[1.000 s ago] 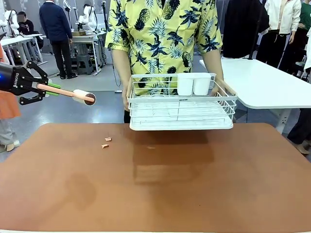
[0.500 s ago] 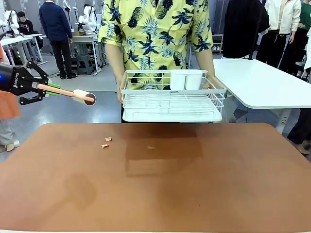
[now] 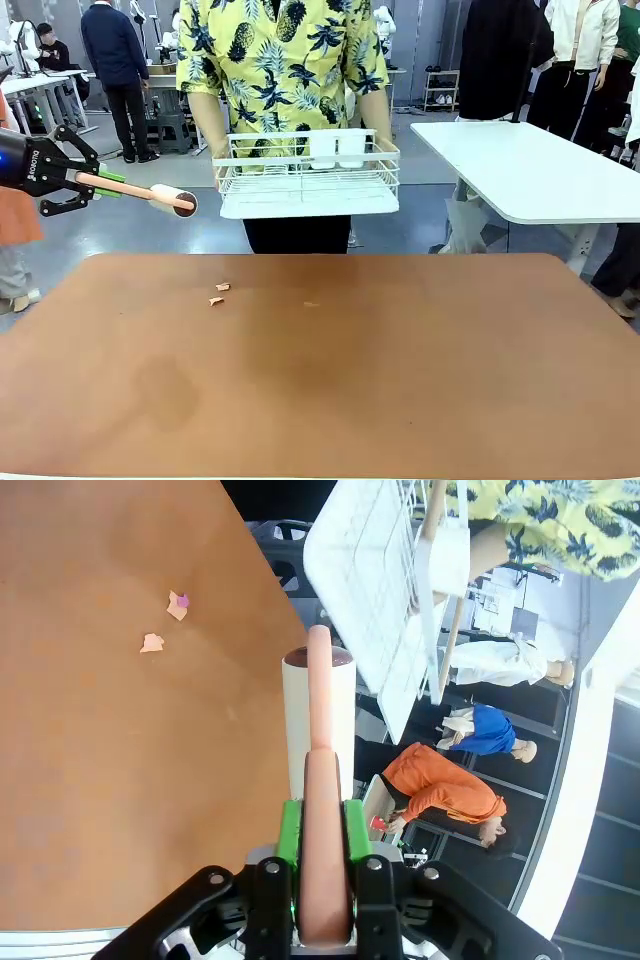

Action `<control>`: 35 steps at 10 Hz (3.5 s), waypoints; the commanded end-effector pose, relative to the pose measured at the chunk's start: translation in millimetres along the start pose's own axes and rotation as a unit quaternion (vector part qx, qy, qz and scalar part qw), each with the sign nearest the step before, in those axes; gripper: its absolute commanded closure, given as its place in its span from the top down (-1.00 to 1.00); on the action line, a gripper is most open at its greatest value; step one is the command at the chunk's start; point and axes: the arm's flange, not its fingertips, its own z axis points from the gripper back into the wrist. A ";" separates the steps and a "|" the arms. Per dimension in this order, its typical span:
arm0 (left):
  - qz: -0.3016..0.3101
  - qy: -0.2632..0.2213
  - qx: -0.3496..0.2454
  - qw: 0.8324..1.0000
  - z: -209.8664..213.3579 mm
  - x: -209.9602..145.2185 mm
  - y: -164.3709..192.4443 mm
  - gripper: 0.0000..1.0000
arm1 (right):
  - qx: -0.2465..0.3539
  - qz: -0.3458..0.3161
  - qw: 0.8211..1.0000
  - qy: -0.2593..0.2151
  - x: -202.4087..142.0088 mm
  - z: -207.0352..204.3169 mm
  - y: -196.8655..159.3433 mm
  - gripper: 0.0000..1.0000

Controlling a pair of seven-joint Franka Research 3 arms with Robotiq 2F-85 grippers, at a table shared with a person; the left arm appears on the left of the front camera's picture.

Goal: Clean the table.
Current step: Clean the table with the Lint Roller when the human lifts the Dish drying rack.

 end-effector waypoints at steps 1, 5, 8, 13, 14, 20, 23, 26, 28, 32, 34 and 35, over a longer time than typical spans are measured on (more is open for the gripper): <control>-0.001 -0.005 0.000 1.000 1.1 0.8 0.6 -1.00 | -0.001 0.003 1.000 -0.001 -1.1 0.6 3.2 1.00; -0.001 -0.005 0.000 1.000 1.1 0.8 0.6 -1.00 | -0.001 0.003 1.000 -0.001 -1.1 0.6 3.2 1.00; -0.110 0.010 0.084 0.990 -9.3 14.8 -20.2 -0.63 | -0.001 0.003 1.000 -0.001 -1.1 0.6 3.2 1.00; -0.289 0.042 0.270 0.918 -33.3 55.5 -66.8 -0.63 | -0.001 0.003 1.000 -0.001 -1.1 0.6 3.2 1.00; -0.327 0.067 0.293 0.896 -34.7 56.6 -71.5 -0.63 | -0.001 0.003 1.000 -0.001 -1.1 0.6 3.2 1.00; -0.410 0.101 0.383 0.822 -57.2 60.2 -65.7 -0.63 | -0.001 0.003 1.000 -0.001 -1.1 0.6 3.2 1.00; -0.410 0.101 0.383 0.822 -57.2 60.2 -65.7 -0.63 | -0.001 0.003 1.000 -0.001 -1.1 0.6 3.2 1.00; -0.411 0.128 0.340 0.836 -50.8 91.6 -47.1 -0.63 | -0.001 0.003 1.000 -0.001 -1.1 0.6 3.2 1.00; -0.391 0.160 0.284 0.861 -31.0 110.3 -28.4 -0.63 | -0.001 0.003 1.000 -0.001 -1.1 0.6 3.2 1.00; -0.331 0.187 0.184 0.906 -18.8 143.4 23.4 -0.63 | -0.001 0.003 1.000 -0.001 -1.1 0.6 3.2 1.00; -0.311 0.203 0.166 0.914 -34.1 155.3 50.9 -0.63 | -0.001 0.003 1.000 -0.001 -1.1 0.6 3.2 1.00; -0.318 0.220 0.150 0.910 -41.7 159.9 62.1 -0.63 | -0.001 0.003 1.000 -0.001 -1.1 0.6 3.2 1.00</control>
